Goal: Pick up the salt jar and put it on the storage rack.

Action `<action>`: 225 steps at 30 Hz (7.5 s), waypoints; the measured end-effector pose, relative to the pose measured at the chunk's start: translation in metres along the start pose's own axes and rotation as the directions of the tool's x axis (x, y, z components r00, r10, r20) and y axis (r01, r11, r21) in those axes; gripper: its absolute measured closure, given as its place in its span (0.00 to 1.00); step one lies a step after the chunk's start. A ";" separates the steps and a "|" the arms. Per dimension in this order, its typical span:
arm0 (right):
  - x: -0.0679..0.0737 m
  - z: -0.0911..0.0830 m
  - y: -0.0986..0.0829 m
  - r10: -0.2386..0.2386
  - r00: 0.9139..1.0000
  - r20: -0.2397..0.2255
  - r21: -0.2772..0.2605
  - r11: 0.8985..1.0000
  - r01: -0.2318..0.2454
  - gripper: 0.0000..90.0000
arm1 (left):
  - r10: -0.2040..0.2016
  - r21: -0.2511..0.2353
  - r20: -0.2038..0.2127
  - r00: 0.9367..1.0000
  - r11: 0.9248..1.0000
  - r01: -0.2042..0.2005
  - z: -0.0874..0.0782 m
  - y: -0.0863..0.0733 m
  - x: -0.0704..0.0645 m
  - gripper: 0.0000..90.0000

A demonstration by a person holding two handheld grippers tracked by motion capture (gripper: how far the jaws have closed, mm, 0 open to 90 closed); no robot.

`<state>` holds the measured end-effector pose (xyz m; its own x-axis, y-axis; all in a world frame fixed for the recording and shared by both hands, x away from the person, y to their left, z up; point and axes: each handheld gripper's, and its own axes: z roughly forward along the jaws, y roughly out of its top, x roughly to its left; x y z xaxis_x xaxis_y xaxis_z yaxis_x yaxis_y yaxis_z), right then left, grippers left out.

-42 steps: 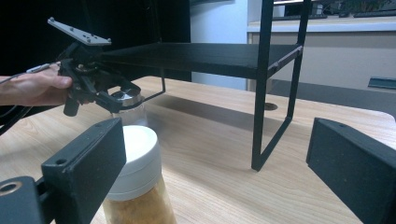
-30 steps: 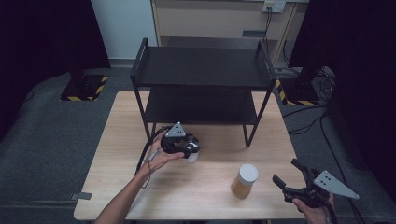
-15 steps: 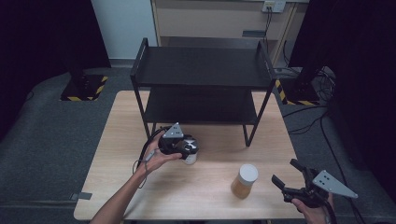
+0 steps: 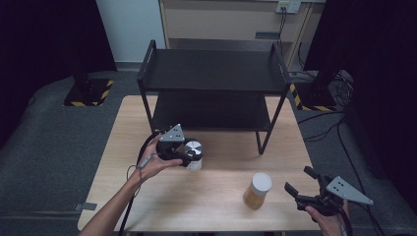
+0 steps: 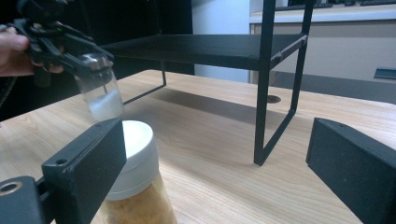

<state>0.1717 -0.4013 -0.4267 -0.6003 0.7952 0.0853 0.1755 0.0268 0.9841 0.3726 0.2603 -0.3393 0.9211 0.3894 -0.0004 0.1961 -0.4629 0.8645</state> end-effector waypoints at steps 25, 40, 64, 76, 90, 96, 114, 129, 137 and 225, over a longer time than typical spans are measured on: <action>-0.008 0.010 0.001 0.029 1.000 -0.008 0.032 0.999 -0.028 0.06 | 0.034 -0.059 0.090 0.995 0.998 -0.029 -0.076 0.084 0.010 0.37; -0.011 0.007 -0.002 0.053 0.999 -0.004 0.023 0.998 -0.053 0.06 | 0.065 -0.087 0.093 0.994 0.995 -0.056 -0.115 0.146 0.023 0.37; -0.013 0.005 -0.005 0.074 0.997 -0.002 0.005 0.997 -0.074 0.06 | -0.027 -0.120 -0.084 0.996 0.993 0.016 -0.131 0.224 0.067 0.37; -0.012 0.003 -0.005 0.076 0.997 0.001 0.001 0.997 -0.076 0.06 | -0.160 -0.145 -0.260 0.952 0.981 0.125 -0.109 0.231 0.089 0.37; -0.012 0.002 -0.005 0.077 0.997 0.003 -0.003 0.997 -0.077 0.06 | -0.182 -0.123 -0.240 0.954 0.980 0.156 -0.094 0.221 0.100 0.37; -0.011 0.002 -0.005 0.076 0.997 0.001 -0.005 0.997 -0.076 0.06 | -0.185 -0.135 -0.237 0.954 0.978 0.157 -0.093 0.217 0.099 0.28; -0.010 0.001 -0.006 0.071 0.998 -0.001 -0.008 0.997 -0.071 0.06 | -0.098 -0.243 -0.210 0.973 0.969 0.045 -0.113 0.214 0.059 0.07; -0.006 0.001 -0.004 0.056 0.998 0.008 -0.003 0.998 -0.056 0.06 | 0.014 -0.290 -0.138 0.990 0.956 -0.054 -0.143 0.148 -0.011 0.03; -0.005 0.000 -0.004 0.057 0.998 0.019 0.000 0.998 -0.057 0.06 | 0.004 -0.308 -0.134 0.991 0.950 -0.045 -0.144 0.095 -0.029 0.03; 0.005 -0.002 -0.001 0.012 1.000 0.010 0.013 1.000 -0.012 0.07 | -0.163 -0.233 -0.300 0.940 0.968 0.093 -0.107 -0.132 -0.089 0.03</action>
<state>0.1668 -0.3990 -0.4267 -0.5899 0.8018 0.0958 0.1931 0.0249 0.9809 0.2286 0.3719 -0.3995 0.7331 0.6801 0.0093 0.1974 -0.2258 0.9540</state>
